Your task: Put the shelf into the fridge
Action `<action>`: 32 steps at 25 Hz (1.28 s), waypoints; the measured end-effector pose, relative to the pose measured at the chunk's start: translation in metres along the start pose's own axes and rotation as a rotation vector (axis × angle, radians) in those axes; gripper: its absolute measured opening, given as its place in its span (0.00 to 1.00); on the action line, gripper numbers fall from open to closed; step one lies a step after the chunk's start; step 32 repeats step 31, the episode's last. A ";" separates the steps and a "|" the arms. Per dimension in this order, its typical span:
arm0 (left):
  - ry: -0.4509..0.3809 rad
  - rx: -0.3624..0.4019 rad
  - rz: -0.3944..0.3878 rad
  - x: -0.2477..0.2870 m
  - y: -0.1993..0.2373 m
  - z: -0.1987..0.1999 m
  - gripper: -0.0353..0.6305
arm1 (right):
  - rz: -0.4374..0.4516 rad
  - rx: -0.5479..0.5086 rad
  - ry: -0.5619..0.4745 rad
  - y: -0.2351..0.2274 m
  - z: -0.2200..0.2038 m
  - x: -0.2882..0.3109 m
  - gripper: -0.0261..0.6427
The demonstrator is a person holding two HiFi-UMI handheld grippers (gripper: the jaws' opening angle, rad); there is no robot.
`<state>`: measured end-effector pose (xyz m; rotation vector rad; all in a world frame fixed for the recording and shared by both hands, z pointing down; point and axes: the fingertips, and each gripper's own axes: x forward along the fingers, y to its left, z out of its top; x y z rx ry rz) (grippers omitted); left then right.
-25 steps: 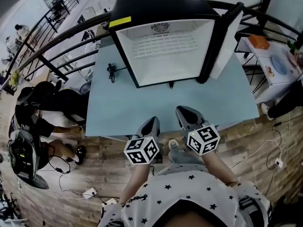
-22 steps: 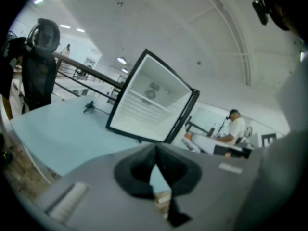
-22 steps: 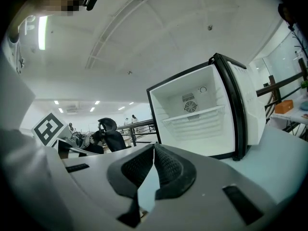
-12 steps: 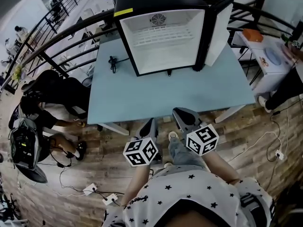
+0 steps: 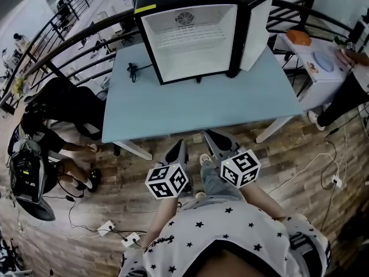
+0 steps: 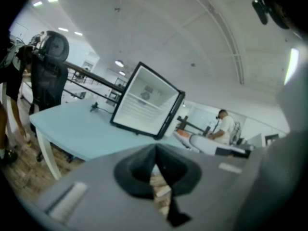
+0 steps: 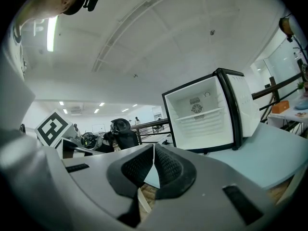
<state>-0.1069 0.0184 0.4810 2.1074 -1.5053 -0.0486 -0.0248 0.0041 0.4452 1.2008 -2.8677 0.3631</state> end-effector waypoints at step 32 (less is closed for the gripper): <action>0.026 -0.061 -0.001 -0.007 0.004 -0.019 0.06 | -0.031 -0.029 0.032 0.005 -0.014 -0.009 0.07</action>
